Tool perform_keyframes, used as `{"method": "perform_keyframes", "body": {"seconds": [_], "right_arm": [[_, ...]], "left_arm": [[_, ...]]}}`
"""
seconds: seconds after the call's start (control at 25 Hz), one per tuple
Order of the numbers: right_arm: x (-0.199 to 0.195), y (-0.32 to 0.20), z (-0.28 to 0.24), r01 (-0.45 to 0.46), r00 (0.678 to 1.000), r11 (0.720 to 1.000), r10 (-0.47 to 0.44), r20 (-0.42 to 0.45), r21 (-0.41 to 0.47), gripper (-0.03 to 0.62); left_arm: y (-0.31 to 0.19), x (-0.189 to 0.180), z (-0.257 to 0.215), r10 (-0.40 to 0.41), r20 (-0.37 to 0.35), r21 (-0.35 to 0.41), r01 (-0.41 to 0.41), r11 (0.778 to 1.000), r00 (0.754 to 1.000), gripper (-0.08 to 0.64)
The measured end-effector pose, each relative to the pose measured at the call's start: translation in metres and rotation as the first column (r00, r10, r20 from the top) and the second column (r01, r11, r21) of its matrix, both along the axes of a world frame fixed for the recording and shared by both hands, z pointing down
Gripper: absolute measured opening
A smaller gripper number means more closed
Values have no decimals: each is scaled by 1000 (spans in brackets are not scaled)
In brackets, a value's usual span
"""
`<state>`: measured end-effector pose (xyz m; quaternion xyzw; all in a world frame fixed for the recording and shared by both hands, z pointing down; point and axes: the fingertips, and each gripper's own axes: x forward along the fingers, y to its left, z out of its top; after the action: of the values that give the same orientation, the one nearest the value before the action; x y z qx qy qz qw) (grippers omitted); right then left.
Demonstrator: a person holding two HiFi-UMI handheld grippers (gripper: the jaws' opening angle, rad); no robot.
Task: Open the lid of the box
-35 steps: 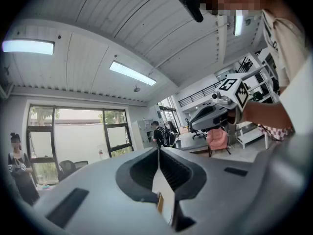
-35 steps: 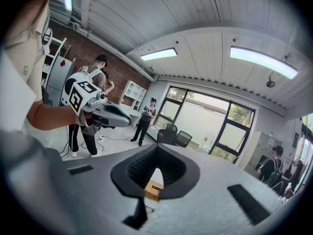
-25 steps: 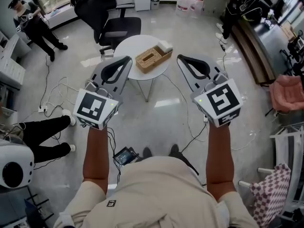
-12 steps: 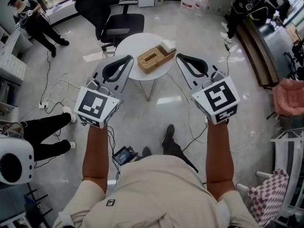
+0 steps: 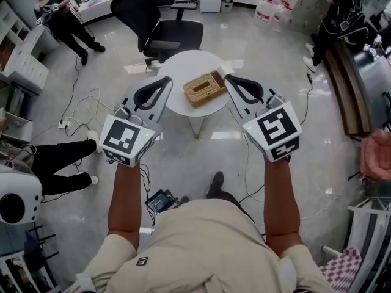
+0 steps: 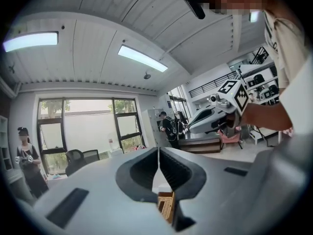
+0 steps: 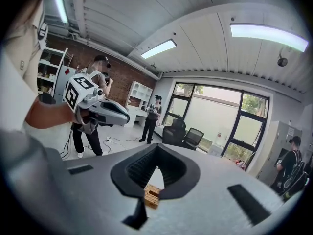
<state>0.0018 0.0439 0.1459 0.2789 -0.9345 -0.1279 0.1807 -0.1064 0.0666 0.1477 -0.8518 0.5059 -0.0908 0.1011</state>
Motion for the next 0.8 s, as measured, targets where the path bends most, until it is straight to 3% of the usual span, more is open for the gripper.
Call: {"method": "perform_keyframes", "body": {"seconds": [0.8], "right_arm": [[24, -132, 21, 143, 989, 989, -142, 33, -34, -8]], "left_arm": [[-121, 39, 25, -137, 23, -74, 138, 988, 990, 12]]}}
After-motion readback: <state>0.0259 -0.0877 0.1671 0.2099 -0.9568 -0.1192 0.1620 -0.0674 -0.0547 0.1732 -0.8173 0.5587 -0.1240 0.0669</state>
